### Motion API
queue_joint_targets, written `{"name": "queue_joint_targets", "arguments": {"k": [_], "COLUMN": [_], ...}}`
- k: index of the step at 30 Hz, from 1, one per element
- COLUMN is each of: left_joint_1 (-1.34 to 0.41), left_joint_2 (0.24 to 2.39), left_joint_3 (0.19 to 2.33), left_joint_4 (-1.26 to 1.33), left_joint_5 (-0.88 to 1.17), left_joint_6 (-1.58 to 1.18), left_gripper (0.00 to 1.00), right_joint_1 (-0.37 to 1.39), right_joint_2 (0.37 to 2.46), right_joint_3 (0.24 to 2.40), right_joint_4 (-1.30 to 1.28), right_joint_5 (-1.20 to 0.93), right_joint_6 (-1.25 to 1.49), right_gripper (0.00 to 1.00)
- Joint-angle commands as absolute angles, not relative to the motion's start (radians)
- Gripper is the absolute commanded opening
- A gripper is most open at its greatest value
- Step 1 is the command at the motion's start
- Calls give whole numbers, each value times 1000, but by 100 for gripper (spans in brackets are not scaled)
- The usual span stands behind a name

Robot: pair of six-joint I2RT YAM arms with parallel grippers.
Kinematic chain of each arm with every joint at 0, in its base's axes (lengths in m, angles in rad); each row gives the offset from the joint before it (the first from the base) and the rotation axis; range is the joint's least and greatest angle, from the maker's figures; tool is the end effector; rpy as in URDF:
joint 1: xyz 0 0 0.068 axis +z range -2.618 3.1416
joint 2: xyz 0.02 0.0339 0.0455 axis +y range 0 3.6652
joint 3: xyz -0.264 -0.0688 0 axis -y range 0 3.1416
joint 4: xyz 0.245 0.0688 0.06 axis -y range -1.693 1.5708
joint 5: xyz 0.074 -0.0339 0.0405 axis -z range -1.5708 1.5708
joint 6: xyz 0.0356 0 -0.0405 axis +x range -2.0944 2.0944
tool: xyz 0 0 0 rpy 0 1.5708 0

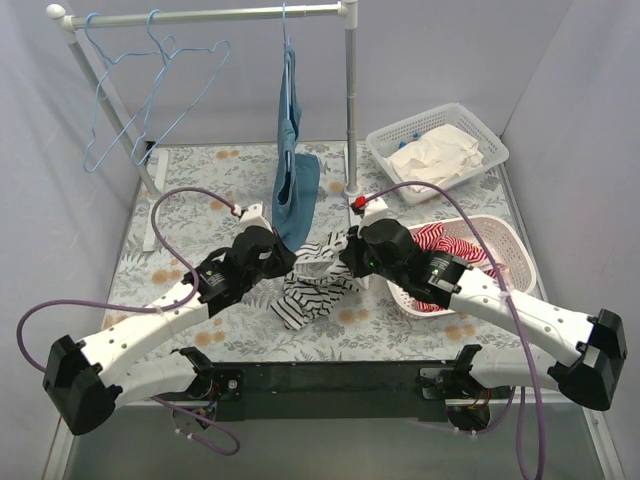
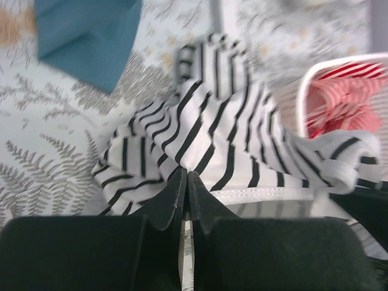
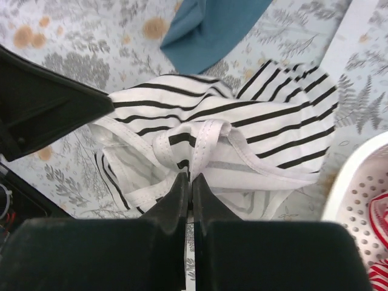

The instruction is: Place the tank top on the hanger

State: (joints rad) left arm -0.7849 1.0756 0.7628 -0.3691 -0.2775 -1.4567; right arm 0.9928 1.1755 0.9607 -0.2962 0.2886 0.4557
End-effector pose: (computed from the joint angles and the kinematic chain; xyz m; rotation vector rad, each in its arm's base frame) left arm 0.1697 -0.1558 0.2593 -0.9325 2.1914 -0.8747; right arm 0.1532 0.2163 0.3107 -0.3857 2.0769 0.5878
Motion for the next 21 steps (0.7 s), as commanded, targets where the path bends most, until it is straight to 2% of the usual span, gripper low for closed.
{"name": "queue_joint_targets", "arguments": {"k": [1,8,16,21], "left_joint_1": [-772,-772,-770,-770], "left_joint_2": [956,954,986,973], "left_joint_3": [895,1167,1370,1347], "left_joint_4": [-494,-606,-719,-813], "left_joint_5": [-434,-512,-623,-592], "left_joint_6": [-1428,-1339,-1240,-1259], "left_gripper": [0,0,0,0], "right_joint_1": [985,985,985,985], "right_joint_2": [1078,1086,1147,1179], "right_joint_3": [1075,1320,1532,1530], "right_joint_4": [-403,-380,-345,-374], "right_joint_5": [486,551,531,388], "right_joint_6": [375,241,149,221], "right_gripper": [1,1,1,1]}}
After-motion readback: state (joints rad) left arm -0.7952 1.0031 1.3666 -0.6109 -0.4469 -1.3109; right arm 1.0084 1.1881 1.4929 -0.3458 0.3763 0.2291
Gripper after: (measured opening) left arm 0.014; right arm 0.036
